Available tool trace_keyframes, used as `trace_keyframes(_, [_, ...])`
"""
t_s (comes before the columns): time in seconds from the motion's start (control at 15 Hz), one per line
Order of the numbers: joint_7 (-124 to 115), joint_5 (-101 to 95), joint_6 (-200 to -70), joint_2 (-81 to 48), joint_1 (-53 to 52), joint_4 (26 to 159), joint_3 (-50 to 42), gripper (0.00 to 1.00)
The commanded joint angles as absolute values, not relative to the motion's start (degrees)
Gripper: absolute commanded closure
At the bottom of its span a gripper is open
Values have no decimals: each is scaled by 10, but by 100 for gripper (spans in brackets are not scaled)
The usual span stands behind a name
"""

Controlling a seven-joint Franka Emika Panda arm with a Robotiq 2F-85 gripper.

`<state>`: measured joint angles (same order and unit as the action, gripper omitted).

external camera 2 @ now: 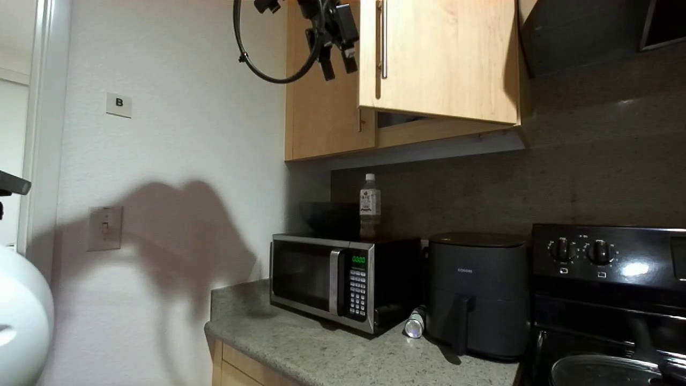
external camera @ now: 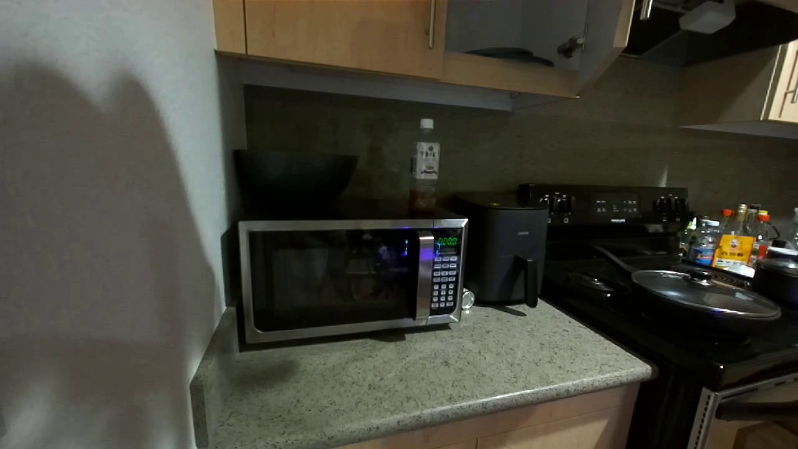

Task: Close the door of the top cabinet

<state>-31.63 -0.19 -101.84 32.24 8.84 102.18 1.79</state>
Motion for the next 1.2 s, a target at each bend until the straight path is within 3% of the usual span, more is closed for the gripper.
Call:
trace_keyframes(0.0, [-334,6,-1004,363,105,1053,4,0])
trace_keyframes(0.4, [-375,6,-1023,415,147,1099,-21,0])
trace_keyframes(0.8, [-434,-8,-1199,401,195,1125,-18,0])
trace_keyframes(1.13, [-438,0,-1271,369,190,1119,-17,0])
